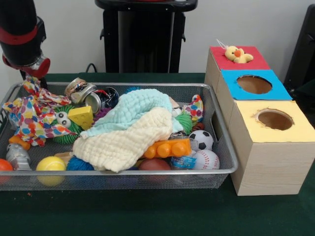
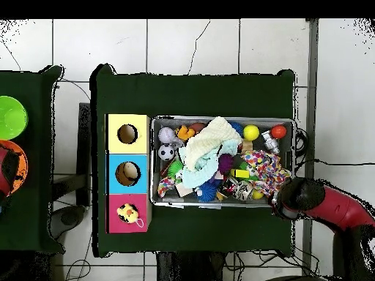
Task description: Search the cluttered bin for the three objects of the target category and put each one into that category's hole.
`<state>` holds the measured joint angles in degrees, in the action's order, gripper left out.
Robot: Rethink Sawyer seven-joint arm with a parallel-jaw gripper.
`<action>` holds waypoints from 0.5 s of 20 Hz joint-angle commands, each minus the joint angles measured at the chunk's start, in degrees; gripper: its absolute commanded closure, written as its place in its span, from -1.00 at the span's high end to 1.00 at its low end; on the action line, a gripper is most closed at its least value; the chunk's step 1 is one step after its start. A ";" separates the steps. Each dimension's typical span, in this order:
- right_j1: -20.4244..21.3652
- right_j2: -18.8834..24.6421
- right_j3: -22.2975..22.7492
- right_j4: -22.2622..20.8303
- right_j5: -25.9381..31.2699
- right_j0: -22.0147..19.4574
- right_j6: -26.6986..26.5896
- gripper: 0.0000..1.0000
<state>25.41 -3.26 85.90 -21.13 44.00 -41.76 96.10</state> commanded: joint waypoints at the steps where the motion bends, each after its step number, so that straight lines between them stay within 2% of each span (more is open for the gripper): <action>1: -1.17 10.72 1.07 -2.33 -8.06 4.73 -3.45 1.00; 5: 3.62 9.23 1.35 -0.57 1.15 7.11 -4.10 1.00; 10: 7.52 10.11 2.13 -0.23 6.11 6.65 -8.72 1.00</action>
<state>26.58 -3.81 86.27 -22.53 43.82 -40.08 96.10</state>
